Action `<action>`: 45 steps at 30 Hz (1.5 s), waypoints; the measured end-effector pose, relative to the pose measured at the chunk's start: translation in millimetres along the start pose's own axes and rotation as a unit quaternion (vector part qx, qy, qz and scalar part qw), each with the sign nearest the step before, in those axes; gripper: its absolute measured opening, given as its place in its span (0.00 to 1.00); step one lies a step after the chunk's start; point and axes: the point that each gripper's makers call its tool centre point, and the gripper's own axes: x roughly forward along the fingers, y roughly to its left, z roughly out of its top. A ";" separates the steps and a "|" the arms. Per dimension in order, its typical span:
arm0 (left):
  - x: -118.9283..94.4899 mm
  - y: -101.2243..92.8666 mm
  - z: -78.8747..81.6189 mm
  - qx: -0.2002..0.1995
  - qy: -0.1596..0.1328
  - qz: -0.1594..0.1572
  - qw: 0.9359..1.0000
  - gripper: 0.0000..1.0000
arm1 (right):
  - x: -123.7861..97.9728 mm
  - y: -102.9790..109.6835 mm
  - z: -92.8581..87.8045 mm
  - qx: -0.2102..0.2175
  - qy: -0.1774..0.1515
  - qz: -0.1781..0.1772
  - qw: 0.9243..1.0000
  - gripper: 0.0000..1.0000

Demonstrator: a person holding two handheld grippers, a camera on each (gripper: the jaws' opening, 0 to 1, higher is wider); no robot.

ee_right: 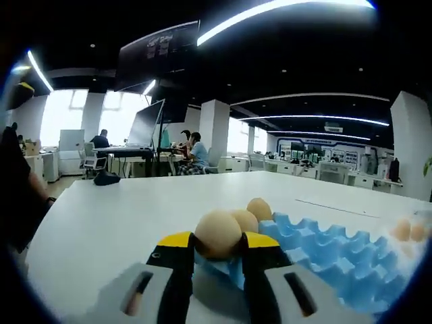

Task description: Pick up the eggs on the table and place them into the egg tray on the table

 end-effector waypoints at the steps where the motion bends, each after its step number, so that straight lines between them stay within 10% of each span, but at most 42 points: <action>1: 0.0 -0.1 0.0 0.000 0.000 0.000 1.000 0.83 | 1.1 -0.4 0.3 0.000 0.000 0.000 1.000 0.29; 45: 3.8 -6.0 -3.9 0.005 0.009 -0.013 1.000 0.83 | 1.8 0.9 -0.7 -0.005 -0.003 0.006 1.000 0.29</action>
